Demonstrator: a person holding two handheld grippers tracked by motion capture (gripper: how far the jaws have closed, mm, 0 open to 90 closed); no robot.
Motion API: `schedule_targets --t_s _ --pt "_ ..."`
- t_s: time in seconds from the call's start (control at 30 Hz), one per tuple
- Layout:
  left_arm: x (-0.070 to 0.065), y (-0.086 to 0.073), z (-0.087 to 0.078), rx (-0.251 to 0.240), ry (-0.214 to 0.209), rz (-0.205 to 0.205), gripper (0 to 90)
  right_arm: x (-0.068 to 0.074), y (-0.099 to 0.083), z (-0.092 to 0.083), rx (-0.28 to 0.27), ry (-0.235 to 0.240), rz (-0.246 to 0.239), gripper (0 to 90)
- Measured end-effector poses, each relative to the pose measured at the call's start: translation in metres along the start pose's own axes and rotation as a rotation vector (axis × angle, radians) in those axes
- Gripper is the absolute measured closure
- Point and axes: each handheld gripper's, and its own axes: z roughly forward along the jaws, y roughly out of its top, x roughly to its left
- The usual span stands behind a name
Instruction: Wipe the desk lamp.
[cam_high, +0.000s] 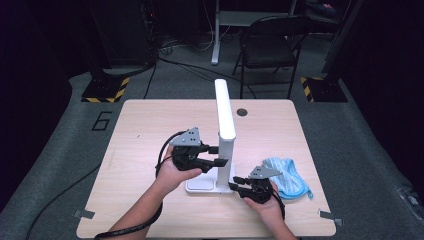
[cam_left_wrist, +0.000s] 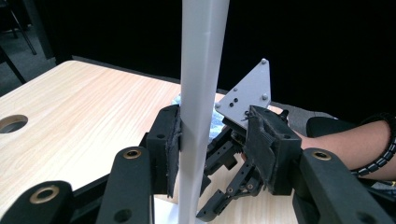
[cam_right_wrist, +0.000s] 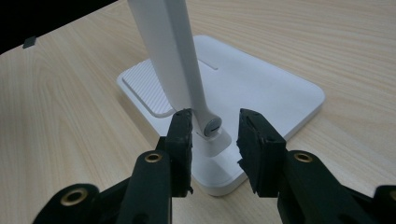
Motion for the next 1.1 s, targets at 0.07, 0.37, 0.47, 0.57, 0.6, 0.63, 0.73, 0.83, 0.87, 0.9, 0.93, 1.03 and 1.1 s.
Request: schedule_targets --t_s 0.07,0.37,0.47,0.57,0.6,0.63,0.73,0.83,0.87,0.9,0.93,1.03,1.1 --pt "0.000 0.000 0.000 0.000 0.002 -0.003 56.2 -0.001 0.000 0.000 -0.004 -0.006 0.002 65.0" --pt "-0.002 -0.001 0.003 0.003 -0.003 0.001 67.7 -0.007 -0.001 -0.002 -0.004 -0.045 0.037 66.4" --pt "-0.004 -0.001 0.006 0.013 0.032 0.004 70.3 -0.013 -0.001 -0.004 -0.024 -0.040 0.079 65.1" --pt "-0.003 -0.001 0.007 0.005 0.033 0.004 73.5 -0.015 -0.001 -0.008 -0.030 -0.035 0.085 62.8" --pt "-0.003 -0.001 0.007 0.008 0.044 0.009 73.9 -0.015 -0.001 -0.009 -0.036 -0.034 0.088 61.9" --pt "-0.003 -0.001 0.007 0.007 0.046 0.010 74.7 -0.014 -0.001 -0.009 -0.043 -0.034 0.079 61.2" --pt "-0.003 -0.001 0.008 0.002 0.054 0.012 75.2 -0.008 0.000 -0.010 -0.034 -0.042 0.065 58.1" --pt "-0.003 -0.001 0.011 0.001 0.054 0.012 75.2 -0.002 0.000 -0.009 -0.024 -0.035 0.044 55.6" --pt "-0.004 0.000 0.012 0.003 0.056 0.013 75.2 0.000 0.000 -0.008 -0.027 -0.026 0.045 54.8" --pt "-0.004 0.001 0.014 0.002 0.058 0.015 75.1 0.001 0.000 -0.009 -0.023 -0.031 0.034 53.9" --pt "-0.004 0.001 0.016 -0.001 0.064 0.011 75.1 0.002 0.000 -0.009 -0.027 -0.025 0.031 52.8" --pt "-0.002 0.003 0.022 -0.003 0.072 0.002 74.7 0.004 0.000 -0.009 -0.026 -0.028 0.028 49.9" --pt "-0.001 0.005 0.026 -0.012 0.078 -0.008 74.5 0.004 0.000 -0.008 -0.019 -0.037 0.025 48.0"
